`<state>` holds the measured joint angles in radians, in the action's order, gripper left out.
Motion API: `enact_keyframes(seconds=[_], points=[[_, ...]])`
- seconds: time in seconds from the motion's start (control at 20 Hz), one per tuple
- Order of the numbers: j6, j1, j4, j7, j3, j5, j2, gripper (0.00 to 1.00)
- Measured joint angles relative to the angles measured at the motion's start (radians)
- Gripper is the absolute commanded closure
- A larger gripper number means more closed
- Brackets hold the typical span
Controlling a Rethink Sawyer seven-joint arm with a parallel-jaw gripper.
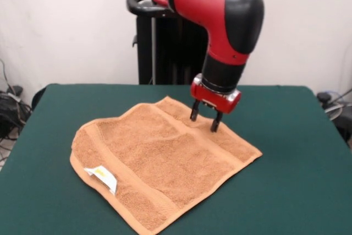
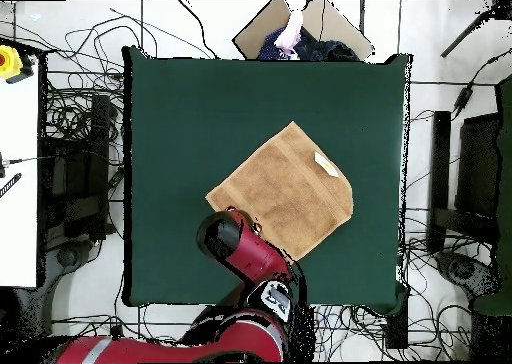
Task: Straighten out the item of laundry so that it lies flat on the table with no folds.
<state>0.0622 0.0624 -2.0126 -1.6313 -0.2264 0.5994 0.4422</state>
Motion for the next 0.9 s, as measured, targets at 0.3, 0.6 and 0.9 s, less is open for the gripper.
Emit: enact_keyframes(seconds=[0.3, 0.6, 0.9], points=[[0.0, 0.01, 0.0, 0.0, -0.025, 0.033, -0.004, 0.0], [0.017, 0.053, 0.012, -0.001, -0.084, 0.054, -0.003, 0.0], [0.153, 0.141, 0.07, -0.02, -0.19, 0.056, -0.028, 0.0]])
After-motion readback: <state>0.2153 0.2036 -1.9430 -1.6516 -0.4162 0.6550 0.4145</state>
